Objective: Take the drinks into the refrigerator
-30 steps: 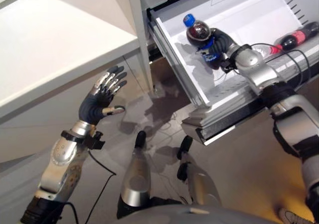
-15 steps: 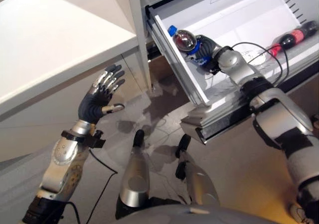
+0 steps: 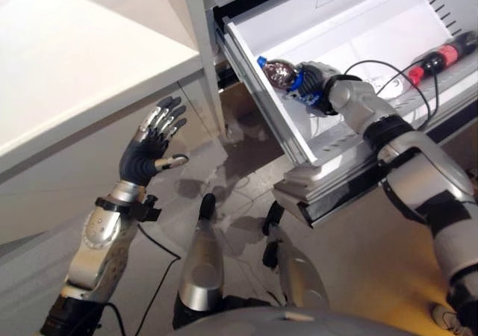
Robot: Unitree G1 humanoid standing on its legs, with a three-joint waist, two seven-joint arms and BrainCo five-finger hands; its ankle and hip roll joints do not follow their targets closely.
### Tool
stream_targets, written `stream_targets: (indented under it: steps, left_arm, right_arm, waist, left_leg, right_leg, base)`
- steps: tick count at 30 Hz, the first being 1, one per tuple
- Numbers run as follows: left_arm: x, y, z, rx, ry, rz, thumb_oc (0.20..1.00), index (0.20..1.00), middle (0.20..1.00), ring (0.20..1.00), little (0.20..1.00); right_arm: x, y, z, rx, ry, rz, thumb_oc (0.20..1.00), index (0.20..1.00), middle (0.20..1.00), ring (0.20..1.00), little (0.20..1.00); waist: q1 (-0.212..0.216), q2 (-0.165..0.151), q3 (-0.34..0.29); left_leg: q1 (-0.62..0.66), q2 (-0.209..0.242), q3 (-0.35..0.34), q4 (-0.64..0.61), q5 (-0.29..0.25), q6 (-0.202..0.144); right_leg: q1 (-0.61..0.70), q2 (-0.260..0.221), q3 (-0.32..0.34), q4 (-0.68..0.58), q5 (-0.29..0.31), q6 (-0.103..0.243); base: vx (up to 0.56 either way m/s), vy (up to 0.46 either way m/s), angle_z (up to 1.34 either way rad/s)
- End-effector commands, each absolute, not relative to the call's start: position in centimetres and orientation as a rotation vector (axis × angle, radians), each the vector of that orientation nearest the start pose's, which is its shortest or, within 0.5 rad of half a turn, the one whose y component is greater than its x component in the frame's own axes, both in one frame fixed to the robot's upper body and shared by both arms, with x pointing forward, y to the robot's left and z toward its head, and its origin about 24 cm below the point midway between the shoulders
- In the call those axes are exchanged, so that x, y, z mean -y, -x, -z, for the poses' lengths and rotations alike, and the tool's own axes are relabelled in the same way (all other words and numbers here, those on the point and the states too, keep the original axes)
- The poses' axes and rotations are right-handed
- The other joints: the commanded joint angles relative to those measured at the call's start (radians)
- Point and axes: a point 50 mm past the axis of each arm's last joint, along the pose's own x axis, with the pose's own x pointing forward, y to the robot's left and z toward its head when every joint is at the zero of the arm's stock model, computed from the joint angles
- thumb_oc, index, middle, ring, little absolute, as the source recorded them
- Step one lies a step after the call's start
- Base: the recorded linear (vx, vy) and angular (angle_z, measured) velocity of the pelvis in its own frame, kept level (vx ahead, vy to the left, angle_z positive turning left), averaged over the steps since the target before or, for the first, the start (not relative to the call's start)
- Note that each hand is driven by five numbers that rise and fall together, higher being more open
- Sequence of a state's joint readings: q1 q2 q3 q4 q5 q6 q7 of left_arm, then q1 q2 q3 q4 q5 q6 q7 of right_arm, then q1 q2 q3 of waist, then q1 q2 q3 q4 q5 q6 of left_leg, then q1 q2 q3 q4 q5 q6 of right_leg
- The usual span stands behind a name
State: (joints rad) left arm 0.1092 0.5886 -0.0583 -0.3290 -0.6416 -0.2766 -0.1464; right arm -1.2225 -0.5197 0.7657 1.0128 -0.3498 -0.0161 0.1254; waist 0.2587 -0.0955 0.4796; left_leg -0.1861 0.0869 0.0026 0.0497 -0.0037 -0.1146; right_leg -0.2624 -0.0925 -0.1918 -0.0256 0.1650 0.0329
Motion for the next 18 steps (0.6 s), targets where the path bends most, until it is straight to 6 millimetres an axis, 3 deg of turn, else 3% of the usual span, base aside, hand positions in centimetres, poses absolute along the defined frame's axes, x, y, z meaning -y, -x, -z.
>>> stream_targets:
  steps: [1, 12, 18]
  left_arm:
    - [-19.6, -20.7, -16.1, 0.555, 0.034, 0.382, 1.0, 1.0, 1.0, 1.0, 1.0]
    - [-19.6, -20.9, -16.2, 0.545, 0.023, 0.425, 1.0, 1.0, 1.0, 1.0, 1.0]
    - [-20.1, -20.9, -15.9, 0.507, -0.018, 0.444, 1.0, 1.0, 1.0, 1.0, 1.0]
  right_arm:
    - [12.0, -41.8, -21.2, 0.179, 1.547, -0.372, 1.0, 1.0, 1.0, 1.0, 1.0]
    - [12.3, -41.6, -22.3, 0.208, 1.501, -0.386, 1.0, 1.0, 1.0, 1.0, 1.0]
    - [14.7, -39.6, -26.4, 0.333, 1.536, -0.365, 1.0, 1.0, 1.0, 1.0, 1.0]
  waist:
    - [0.02, 0.011, 0.037]
    - [0.02, 0.003, 0.003]
    - [0.001, -0.015, -0.049]
  left_leg:
    - [0.03, -0.045, -0.022, -0.093, 0.026, 0.096]
    - [0.055, -0.049, -0.018, -0.082, 0.012, 0.097]
    - [0.086, -0.057, -0.01, -0.063, -0.012, 0.098]
  right_leg:
    - [-0.011, 0.015, 0.007, 0.214, -0.144, 0.046]
    - [0.016, 0.006, 0.011, 0.216, -0.147, 0.046]
    - [0.055, -0.008, 0.009, 0.221, -0.152, 0.047]
  base:
    - [0.0, 0.0, 0.0]
    - [0.0, 0.0, 0.0]
    - [0.01, 0.001, 0.0]
